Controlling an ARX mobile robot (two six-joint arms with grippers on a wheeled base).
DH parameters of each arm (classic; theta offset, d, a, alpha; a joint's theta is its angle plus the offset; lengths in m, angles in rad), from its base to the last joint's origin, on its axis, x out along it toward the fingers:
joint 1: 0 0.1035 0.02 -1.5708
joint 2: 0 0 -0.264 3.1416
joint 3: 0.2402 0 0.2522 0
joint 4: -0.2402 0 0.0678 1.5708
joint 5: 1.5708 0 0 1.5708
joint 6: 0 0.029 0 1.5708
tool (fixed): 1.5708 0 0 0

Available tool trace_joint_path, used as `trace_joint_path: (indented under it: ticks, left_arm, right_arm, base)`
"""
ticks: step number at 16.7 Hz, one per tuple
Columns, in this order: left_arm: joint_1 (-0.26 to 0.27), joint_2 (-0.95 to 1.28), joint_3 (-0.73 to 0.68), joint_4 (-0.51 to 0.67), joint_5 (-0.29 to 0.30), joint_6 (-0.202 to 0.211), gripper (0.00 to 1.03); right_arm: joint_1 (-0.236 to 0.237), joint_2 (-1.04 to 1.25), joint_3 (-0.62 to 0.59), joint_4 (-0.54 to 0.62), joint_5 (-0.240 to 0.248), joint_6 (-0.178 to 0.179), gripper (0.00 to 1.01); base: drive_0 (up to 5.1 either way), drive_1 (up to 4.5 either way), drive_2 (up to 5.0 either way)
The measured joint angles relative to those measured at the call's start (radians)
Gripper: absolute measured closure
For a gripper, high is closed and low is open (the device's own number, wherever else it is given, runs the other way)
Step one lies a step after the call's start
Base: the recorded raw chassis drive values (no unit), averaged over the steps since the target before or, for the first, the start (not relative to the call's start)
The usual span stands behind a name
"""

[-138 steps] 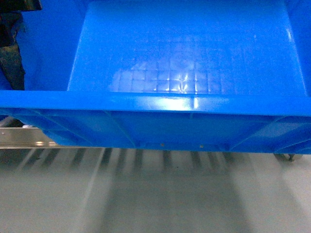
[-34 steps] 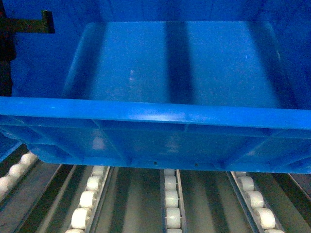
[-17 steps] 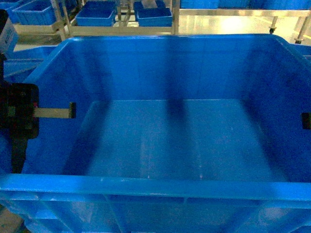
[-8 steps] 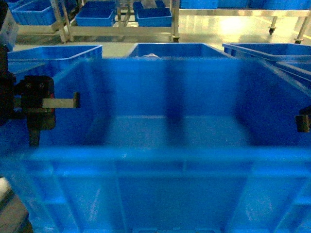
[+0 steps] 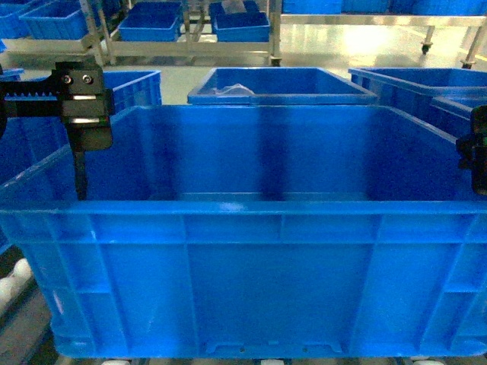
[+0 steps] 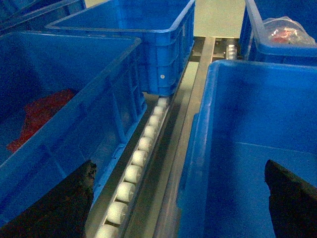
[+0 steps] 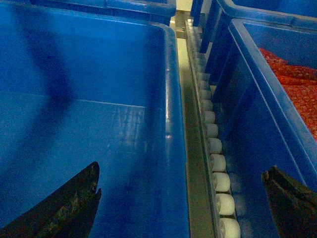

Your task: Place box next to blue box on left shelf

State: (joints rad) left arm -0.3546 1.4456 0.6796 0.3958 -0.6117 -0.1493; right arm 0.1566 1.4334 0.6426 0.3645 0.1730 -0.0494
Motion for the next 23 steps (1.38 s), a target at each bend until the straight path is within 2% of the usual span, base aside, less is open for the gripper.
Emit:
trace_joint_path:
  ticks: [2,3,4,5,6,7,8,10,12,13,14,15,16,17,19,23]
  left_arm:
    - [0.002,0.002,-0.008,0.045,0.007,0.011,0.06]
    - [0.031,0.011,-0.059,0.223,0.101,0.035,0.12]
    - [0.039,0.01,-0.084,0.284,0.147,0.056,0.16]
    - [0.043,0.008,-0.1,0.315,0.168,0.061,0.18]
    - [0.071,-0.013,-0.185,0.436,0.261,0.086,0.27]
    - [0.103,-0.064,-0.283,0.534,0.336,0.109,0.4]
    - [0.126,-0.118,-0.33,0.568,0.371,0.122,0.51]
    - [0.172,-0.231,-0.422,0.557,0.429,0.132,0.78]
    - [0.212,-0.321,-0.497,0.521,0.463,0.13,1.03]
    - [0.23,-0.383,-0.524,0.502,0.483,0.133,1.02]
    - [0.244,-0.434,-0.549,0.478,0.496,0.133,1.02]
    - [0.256,-0.478,-0.571,0.446,0.51,0.133,1.02]
    - [0.304,-0.512,-0.635,0.462,0.57,0.133,1.02]
    - [0.352,-0.578,-0.655,0.407,0.603,0.134,1.02]
    - [0.356,-0.684,-0.656,0.339,0.609,0.134,1.02]
    - [0.354,-0.733,-0.662,0.291,0.612,0.134,1.02]
  right_arm:
    - [-0.001,0.003,-0.006,0.039,-0.002,0.005,0.04]
    - [-0.007,0.025,-0.062,0.243,-0.018,0.016,0.1]
    - [-0.01,0.026,-0.085,0.314,-0.029,0.021,0.14]
    - [-0.014,0.026,-0.113,0.369,-0.034,0.024,0.18]
    - [-0.021,0.02,-0.182,0.479,-0.04,0.029,0.25]
    - [-0.036,-0.014,-0.275,0.599,-0.053,0.033,0.38]
    - [-0.054,-0.064,-0.314,0.647,-0.061,0.034,0.49]
    - [-0.069,-0.186,-0.392,0.64,-0.089,0.035,0.76]
    - [-0.087,-0.267,-0.469,0.597,-0.103,0.036,1.0]
    - [-0.141,-0.323,-0.498,0.603,-0.163,0.039,0.99]
    - [-0.161,-0.332,-0.531,0.643,-0.165,0.041,0.99]
    - [-0.162,-0.364,-0.567,0.59,-0.169,0.041,0.99]
    - [-0.161,-0.488,-0.591,0.52,-0.172,0.041,0.99]
    - [-0.161,-0.555,-0.598,0.468,-0.172,0.041,0.99]
    - [-0.161,-0.645,-0.622,0.382,-0.173,0.041,0.99]
    - [-0.161,-0.7,-0.628,0.339,-0.172,0.041,0.99]
  base:
    - [0.0,0.0,0.0]
    - [0.0,0.0,0.0]
    - [0.0,0.0,0.0]
    - [0.0,0.0,0.0]
    - [0.0,0.0,0.0]
    - [0.0,0.0,0.0]
    - [0.0,0.0,0.0]
    - [0.0,0.0,0.0]
    - [0.0,0.0,0.0]
    - [0.0,0.0,0.0]
    - [0.0,0.0,0.0]
    - [0.0,0.0,0.0]
    - [0.0,0.0,0.0]
    - [0.0,0.0,0.0]
    - [0.0,0.0,0.0]
    - [0.0,0.0,0.0]
